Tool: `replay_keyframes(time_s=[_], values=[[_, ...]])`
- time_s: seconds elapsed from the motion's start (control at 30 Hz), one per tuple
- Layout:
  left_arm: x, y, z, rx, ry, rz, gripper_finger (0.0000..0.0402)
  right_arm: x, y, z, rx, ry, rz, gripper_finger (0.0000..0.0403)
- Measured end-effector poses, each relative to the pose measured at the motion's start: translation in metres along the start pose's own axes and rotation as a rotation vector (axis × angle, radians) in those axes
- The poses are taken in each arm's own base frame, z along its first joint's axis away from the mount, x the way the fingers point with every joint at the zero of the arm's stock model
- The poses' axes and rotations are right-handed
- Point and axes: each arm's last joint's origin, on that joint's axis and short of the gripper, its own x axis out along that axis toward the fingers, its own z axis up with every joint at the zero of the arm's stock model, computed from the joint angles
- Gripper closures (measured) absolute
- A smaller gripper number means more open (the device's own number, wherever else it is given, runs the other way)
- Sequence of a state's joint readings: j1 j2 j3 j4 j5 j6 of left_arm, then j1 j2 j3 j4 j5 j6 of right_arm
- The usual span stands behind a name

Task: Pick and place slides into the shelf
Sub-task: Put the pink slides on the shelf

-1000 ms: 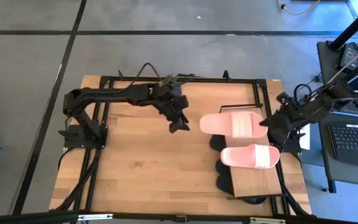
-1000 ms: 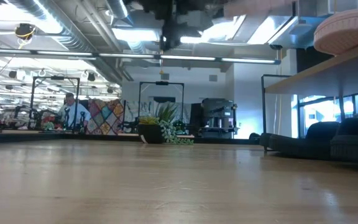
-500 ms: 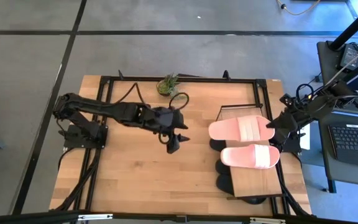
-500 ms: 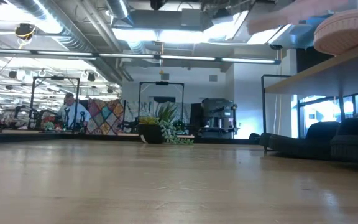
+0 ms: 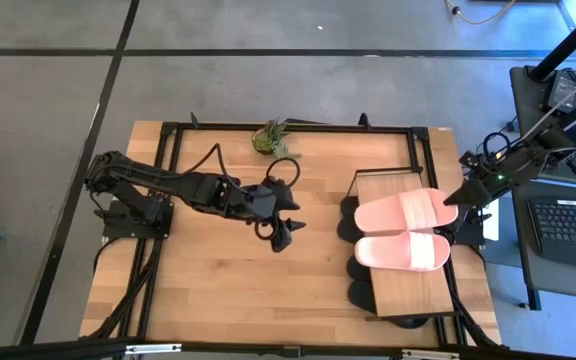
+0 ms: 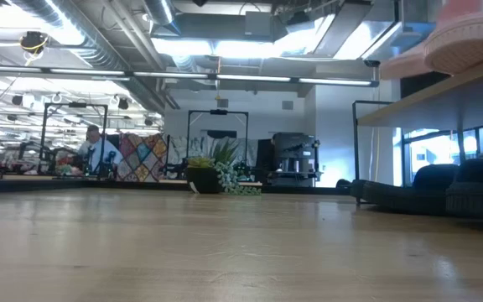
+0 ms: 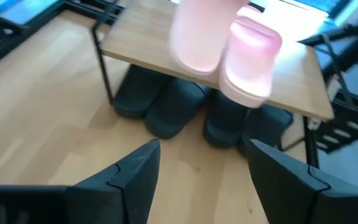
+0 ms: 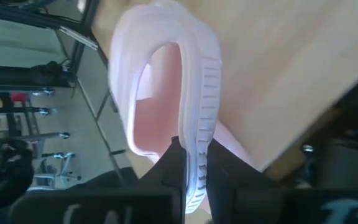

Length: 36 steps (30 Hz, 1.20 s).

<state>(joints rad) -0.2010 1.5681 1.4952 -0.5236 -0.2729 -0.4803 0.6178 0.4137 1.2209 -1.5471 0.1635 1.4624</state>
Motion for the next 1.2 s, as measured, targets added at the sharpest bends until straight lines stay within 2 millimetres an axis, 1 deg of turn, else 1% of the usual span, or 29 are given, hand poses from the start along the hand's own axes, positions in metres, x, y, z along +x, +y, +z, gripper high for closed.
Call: replay_keyframes(time_s=[0.07, 0.2, 0.27, 0.33, 0.5, 0.6, 0.83, 1.03, 1.2], values=[[0.0, 0.0, 0.0, -0.015, -0.011, 0.018, 0.0172, -0.002, -0.005, 0.0, 0.0, 0.002, -0.013, 0.0365], [0.0, 0.0, 0.0, -0.04, -0.015, 0.025, 0.0172, -0.005, -0.01, -0.001, 0.001, 0.017, 0.012, 0.0365], [0.0, 0.0, 0.0, -0.041, -0.015, 0.026, 0.0172, -0.004, -0.012, -0.001, 0.001, 0.024, 0.013, 0.0365], [0.0, 0.0, 0.0, -0.041, -0.018, 0.031, 0.0172, 0.001, -0.015, -0.003, -0.002, 0.027, -0.003, 0.0365], [0.0, 0.001, 0.0, -0.042, -0.024, 0.043, 0.0172, 0.024, -0.025, -0.008, -0.01, 0.064, -0.082, 0.0365], [0.0, 0.001, 0.001, -0.042, -0.025, 0.044, 0.0172, 0.034, -0.031, -0.011, -0.011, 0.09, -0.115, 0.0365], [0.0, 0.001, 0.001, -0.042, -0.025, 0.045, 0.0172, 0.043, -0.037, -0.014, -0.016, 0.099, -0.143, 0.0363], [0.0, 0.001, 0.001, -0.042, -0.024, 0.045, 0.0172, 0.05, -0.039, -0.015, -0.024, 0.114, -0.175, 0.0327], [0.0, 0.001, 0.0, -0.042, -0.024, 0.045, 0.0172, 0.059, -0.042, -0.019, -0.022, 0.175, -0.209, 0.0329]])
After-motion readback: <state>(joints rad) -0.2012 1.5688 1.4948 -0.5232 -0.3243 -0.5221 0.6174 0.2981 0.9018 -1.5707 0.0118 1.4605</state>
